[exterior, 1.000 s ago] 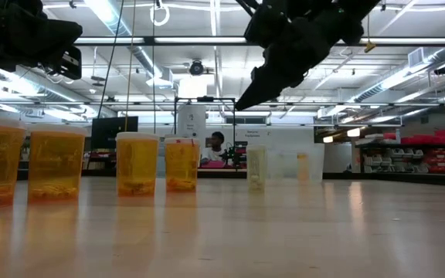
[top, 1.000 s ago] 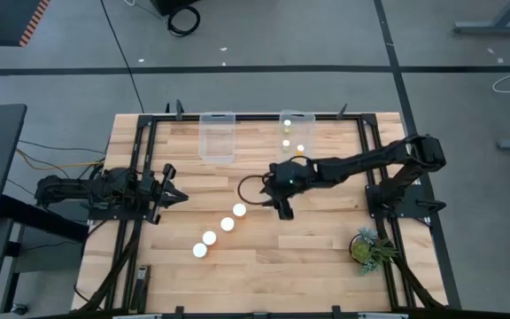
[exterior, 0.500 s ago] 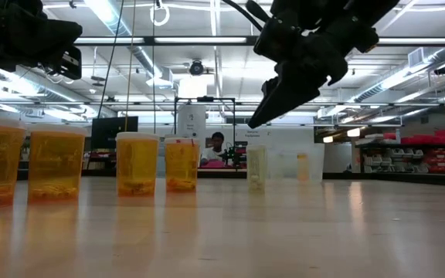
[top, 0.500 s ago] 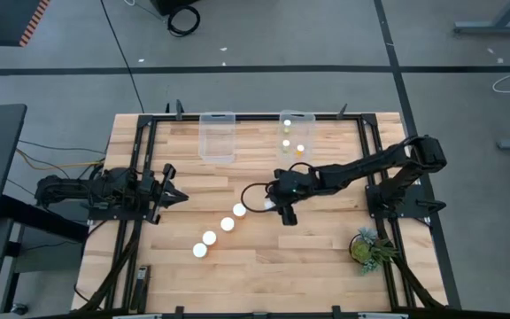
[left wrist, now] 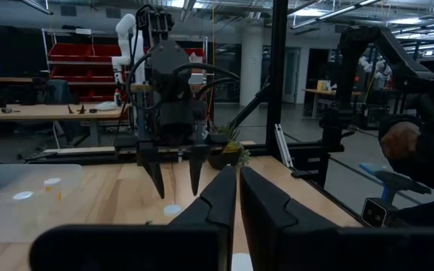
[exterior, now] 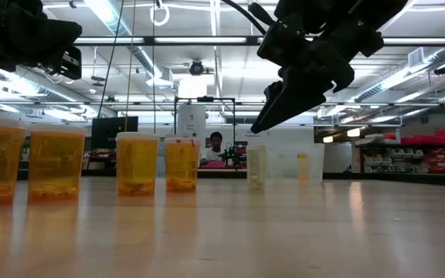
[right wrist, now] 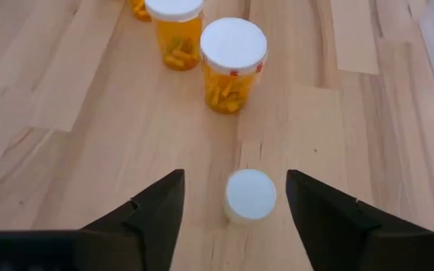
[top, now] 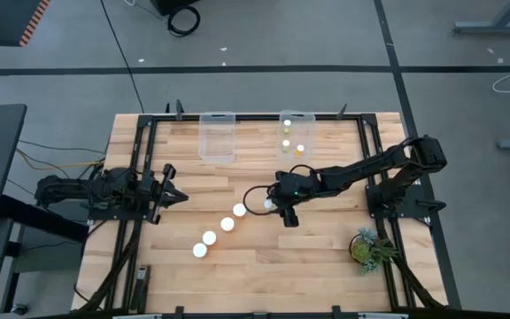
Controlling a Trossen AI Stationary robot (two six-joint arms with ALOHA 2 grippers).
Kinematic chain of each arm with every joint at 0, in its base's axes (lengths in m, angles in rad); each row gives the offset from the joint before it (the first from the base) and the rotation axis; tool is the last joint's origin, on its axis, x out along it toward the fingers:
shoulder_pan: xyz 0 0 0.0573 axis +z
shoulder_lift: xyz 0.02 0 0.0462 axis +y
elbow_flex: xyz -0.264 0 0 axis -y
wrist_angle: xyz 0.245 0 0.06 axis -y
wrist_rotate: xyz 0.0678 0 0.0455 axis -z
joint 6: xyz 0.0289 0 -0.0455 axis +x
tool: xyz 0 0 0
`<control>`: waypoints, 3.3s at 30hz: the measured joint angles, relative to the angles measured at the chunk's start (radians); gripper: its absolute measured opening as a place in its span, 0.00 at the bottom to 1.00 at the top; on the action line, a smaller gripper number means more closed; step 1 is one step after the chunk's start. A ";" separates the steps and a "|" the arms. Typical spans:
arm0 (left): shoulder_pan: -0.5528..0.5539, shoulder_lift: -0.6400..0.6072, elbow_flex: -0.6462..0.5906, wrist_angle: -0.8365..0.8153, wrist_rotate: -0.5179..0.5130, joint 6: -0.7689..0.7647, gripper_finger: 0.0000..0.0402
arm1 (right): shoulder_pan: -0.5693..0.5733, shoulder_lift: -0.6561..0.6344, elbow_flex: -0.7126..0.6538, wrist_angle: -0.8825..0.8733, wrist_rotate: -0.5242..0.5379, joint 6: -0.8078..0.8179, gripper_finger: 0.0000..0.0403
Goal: Pick and place medicine bottles into bin by pill shape (circle, oval)
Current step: Put the small yellow pill bottle into the right transparent bin
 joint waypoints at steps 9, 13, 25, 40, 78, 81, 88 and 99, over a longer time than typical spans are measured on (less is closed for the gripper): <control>0.000 0.000 0.000 0.000 0.000 0.000 0.08 | 0.000 0.023 0.000 -0.001 0.007 0.025 0.70; 0.000 0.000 0.000 0.001 0.000 0.000 0.06 | 0.000 0.082 0.000 0.037 0.008 0.026 0.70; 0.000 0.000 0.000 -0.003 0.000 0.000 0.08 | -0.026 0.107 0.000 0.087 0.023 0.021 0.66; 0.000 0.000 0.000 -0.001 0.000 0.000 0.08 | -0.026 0.094 0.002 0.059 0.004 0.026 0.46; 0.000 0.000 0.000 0.000 0.000 0.000 0.09 | -0.091 0.095 0.375 -0.457 0.228 -0.026 0.35; 0.000 0.000 0.000 0.000 0.000 0.000 0.09 | -0.114 0.095 0.386 -0.481 0.240 -0.026 0.35; 0.000 0.000 0.000 0.000 0.000 0.000 0.06 | -0.156 0.095 0.423 -0.536 0.241 -0.034 0.35; 0.000 0.000 0.000 0.000 0.000 0.000 0.09 | -0.219 0.095 0.455 -0.579 0.293 -0.062 0.35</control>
